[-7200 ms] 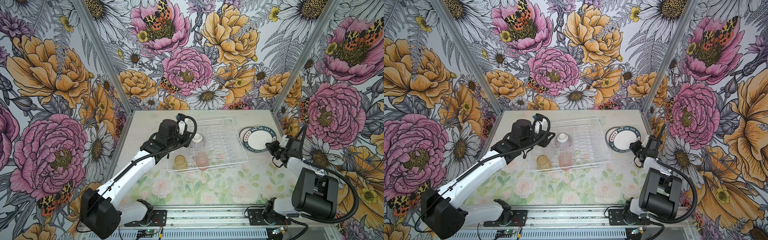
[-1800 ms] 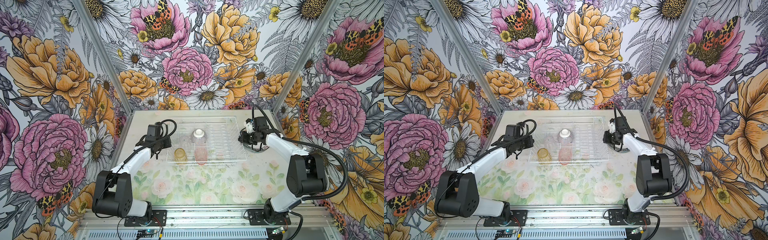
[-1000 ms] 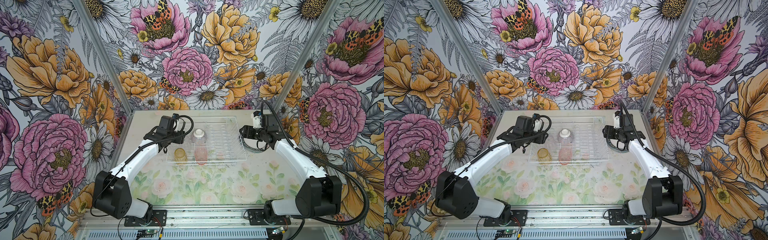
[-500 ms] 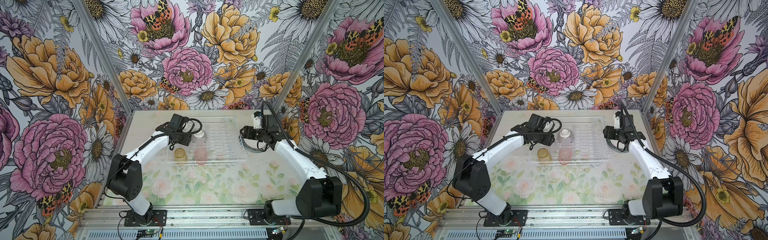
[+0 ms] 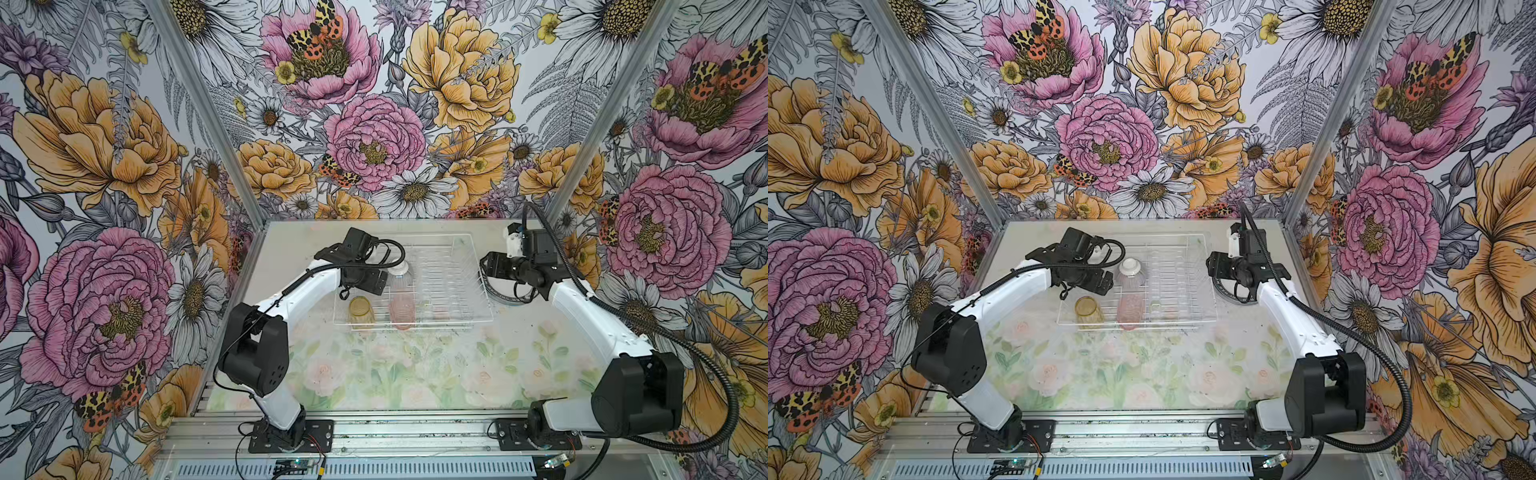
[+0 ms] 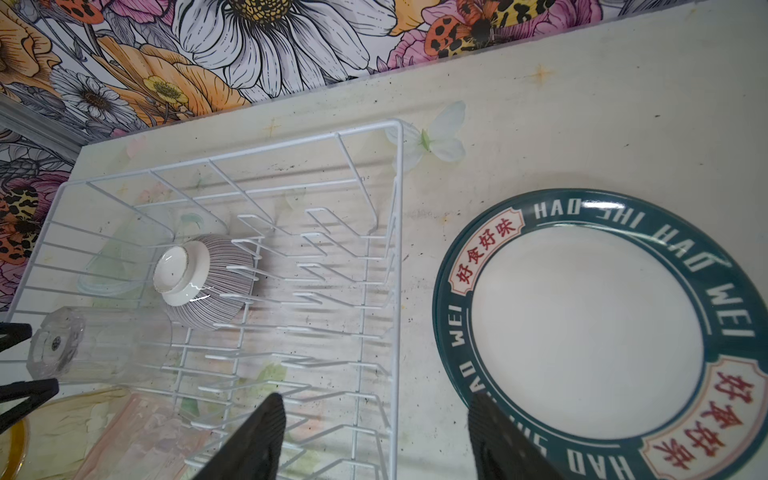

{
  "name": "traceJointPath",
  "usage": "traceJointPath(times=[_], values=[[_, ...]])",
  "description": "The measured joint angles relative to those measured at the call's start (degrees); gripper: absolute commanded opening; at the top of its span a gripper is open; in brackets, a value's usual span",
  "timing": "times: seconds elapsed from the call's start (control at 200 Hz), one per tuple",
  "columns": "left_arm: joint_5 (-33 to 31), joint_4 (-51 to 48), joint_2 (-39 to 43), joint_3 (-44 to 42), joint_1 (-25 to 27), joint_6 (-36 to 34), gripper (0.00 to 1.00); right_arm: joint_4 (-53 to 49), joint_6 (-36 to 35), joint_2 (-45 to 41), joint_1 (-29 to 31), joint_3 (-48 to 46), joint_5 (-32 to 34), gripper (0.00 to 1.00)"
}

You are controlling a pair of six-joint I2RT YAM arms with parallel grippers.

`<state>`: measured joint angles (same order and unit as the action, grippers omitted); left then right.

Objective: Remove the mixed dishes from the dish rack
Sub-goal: 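Lower the left gripper over the clear glass in the rack, then grasp the clear glass with the left gripper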

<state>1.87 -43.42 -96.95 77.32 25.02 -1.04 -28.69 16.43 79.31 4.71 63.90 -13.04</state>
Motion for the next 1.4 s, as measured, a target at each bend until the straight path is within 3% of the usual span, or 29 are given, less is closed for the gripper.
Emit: traceJointPath(times=[0.641,1.031,1.081,1.206,1.401], values=[[-0.2,-0.2,-5.9,3.8,-0.4,0.0,0.87,0.9,0.0,0.5,0.0,-0.9,0.9,0.72],[-4.6,-4.4,-10.4,7.6,0.1,0.0,0.82,0.9,0.0,0.9,-0.3,-0.9,0.9,0.72],[-5.0,-4.9,-10.4,7.9,0.3,0.0,0.79,1.1,0.0,1.1,-0.3,-0.9,0.9,0.72],[-5.5,-5.5,-10.4,8.2,0.4,0.0,0.62,1.2,0.0,1.3,-0.3,-0.9,0.9,0.72],[-5.5,-6.3,-10.7,8.9,0.4,0.2,0.53,1.3,0.0,1.4,-0.3,-1.4,0.9,0.72]])
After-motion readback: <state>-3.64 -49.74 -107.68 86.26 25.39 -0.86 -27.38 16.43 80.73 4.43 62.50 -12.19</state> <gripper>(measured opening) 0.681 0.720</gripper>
